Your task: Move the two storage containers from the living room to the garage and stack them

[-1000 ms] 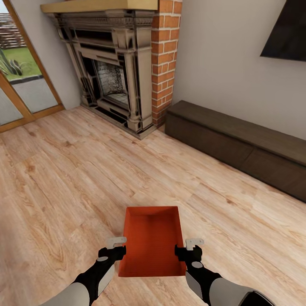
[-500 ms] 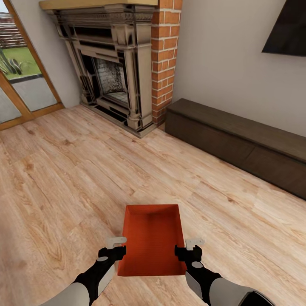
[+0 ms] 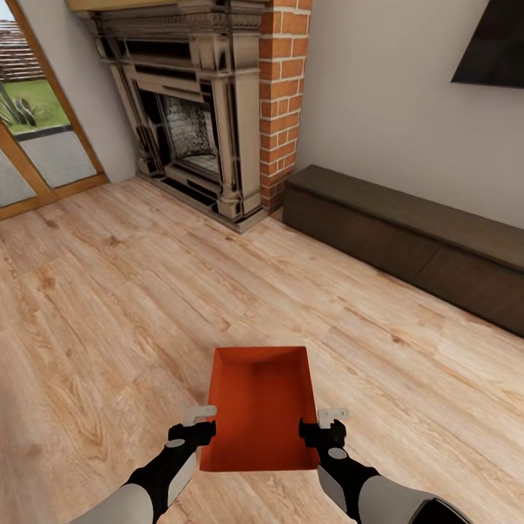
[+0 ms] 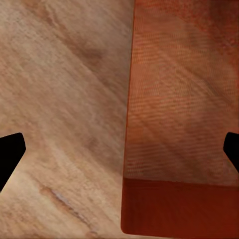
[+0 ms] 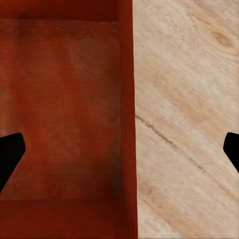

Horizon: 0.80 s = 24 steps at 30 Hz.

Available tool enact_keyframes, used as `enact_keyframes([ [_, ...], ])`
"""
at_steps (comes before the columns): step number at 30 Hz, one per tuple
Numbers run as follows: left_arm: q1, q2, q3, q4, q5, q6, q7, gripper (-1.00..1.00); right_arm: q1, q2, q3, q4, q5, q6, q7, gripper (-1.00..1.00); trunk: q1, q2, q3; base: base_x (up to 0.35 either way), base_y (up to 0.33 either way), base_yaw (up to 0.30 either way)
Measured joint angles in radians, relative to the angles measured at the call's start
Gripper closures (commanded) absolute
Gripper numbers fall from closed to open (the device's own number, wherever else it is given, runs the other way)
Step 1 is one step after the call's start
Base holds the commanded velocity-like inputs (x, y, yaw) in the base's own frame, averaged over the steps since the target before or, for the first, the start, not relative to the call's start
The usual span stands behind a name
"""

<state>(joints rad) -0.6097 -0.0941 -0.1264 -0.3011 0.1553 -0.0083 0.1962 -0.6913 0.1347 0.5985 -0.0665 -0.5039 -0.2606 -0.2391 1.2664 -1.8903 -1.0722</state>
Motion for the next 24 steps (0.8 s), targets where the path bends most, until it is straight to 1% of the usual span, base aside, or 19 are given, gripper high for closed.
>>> enact_keyframes([
  [6,0.000,0.000,0.000,-0.001,0.000,0.000,0.000,-1.00,0.000,0.000,0.000,0.000,-0.004,-0.020,0.000,-1.00,0.023,-0.042,-0.019,0.000,0.000,0.000],
  [24,0.000,0.000,0.000,0.000,-0.001,0.000,0.000,-1.00,0.000,-0.002,-0.001,0.006,-0.006,-0.022,0.000,-1.00,0.092,-0.168,-0.075,0.000,0.000,0.000],
])
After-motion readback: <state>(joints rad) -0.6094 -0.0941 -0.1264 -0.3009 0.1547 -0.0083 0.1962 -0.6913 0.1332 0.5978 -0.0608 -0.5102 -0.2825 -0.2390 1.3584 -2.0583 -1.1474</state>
